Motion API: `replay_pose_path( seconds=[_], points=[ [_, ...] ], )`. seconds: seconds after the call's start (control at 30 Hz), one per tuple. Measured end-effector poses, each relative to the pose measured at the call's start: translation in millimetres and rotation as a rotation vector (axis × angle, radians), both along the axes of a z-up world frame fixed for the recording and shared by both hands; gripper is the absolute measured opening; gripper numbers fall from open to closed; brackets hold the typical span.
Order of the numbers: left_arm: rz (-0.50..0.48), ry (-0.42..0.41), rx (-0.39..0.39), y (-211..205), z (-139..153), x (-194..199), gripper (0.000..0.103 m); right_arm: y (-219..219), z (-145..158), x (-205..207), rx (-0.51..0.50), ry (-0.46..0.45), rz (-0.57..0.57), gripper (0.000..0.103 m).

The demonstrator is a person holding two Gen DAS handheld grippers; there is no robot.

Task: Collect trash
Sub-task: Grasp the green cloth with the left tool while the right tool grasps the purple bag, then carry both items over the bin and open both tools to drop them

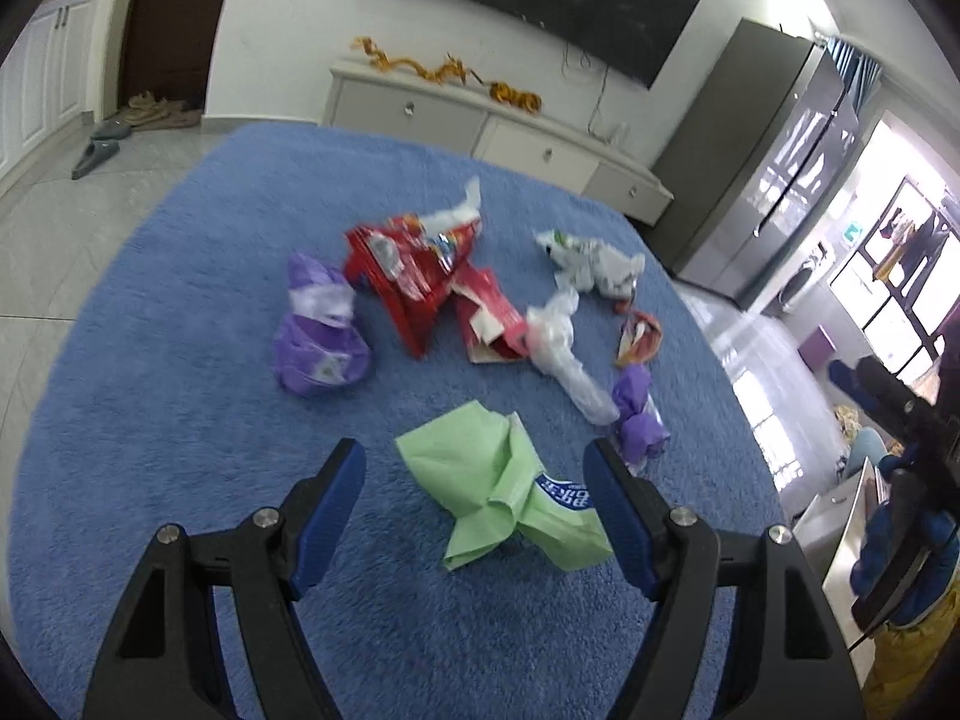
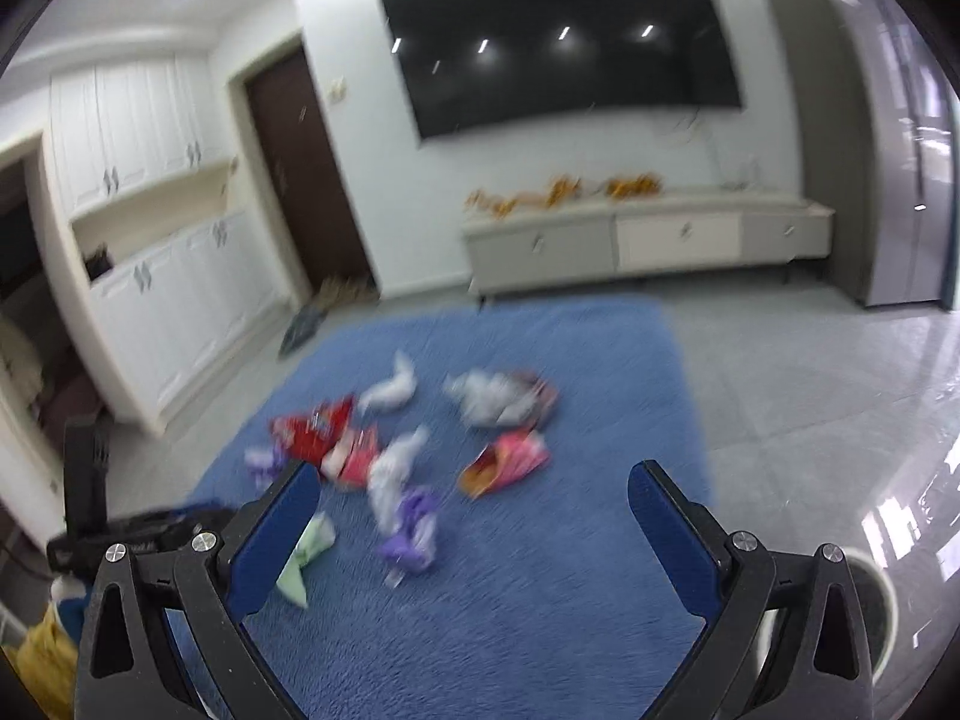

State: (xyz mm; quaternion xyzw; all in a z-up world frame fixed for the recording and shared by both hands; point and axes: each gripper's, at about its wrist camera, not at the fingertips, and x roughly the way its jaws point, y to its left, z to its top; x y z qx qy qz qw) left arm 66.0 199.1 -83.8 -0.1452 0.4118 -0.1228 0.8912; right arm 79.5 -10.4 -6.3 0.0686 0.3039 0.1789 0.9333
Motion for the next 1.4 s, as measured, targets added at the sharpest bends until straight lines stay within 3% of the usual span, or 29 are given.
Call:
replay_pose_path(
  seconds=[0.13,0.3,0.57,0.6,0.67,0.73,1.0,1.4],
  points=[
    [-0.032,0.034,0.006,-12.1,-13.6,13.9,0.074,31.2,-30.0,25.7,-0.013,0.120,0.052,0.102],
    [-0.062,0.072,0.007,-22.0,-27.7,21.5,0.074,59.9,-60.6,53.7,-0.026,0.232,0.126,0.072],
    [-0.102,0.066,0.009,-28.5,-31.5,22.1,0.073,74.7,-100.9,64.1,-0.062,0.350,0.150,0.051],
    [-0.105,0.060,0.014,-30.2,-31.4,22.1,0.069,74.6,-101.9,64.1,-0.066,0.351,0.149,0.041],
    [-0.118,0.060,0.012,-33.8,-31.5,21.5,0.057,74.3,-102.7,61.9,-0.078,0.343,0.143,0.032],
    [-0.127,0.058,0.001,-35.6,-30.8,20.1,0.045,72.0,-100.1,56.4,-0.077,0.333,0.141,0.032],
    [-0.119,0.005,-0.005,-35.4,-16.4,3.9,0.032,55.9,-63.6,18.9,-0.060,0.237,0.124,0.031],
    [-0.114,-0.082,-0.006,-32.4,18.6,-32.1,0.027,3.6,-25.2,-41.0,-0.025,0.120,0.013,0.031]
  ],
)
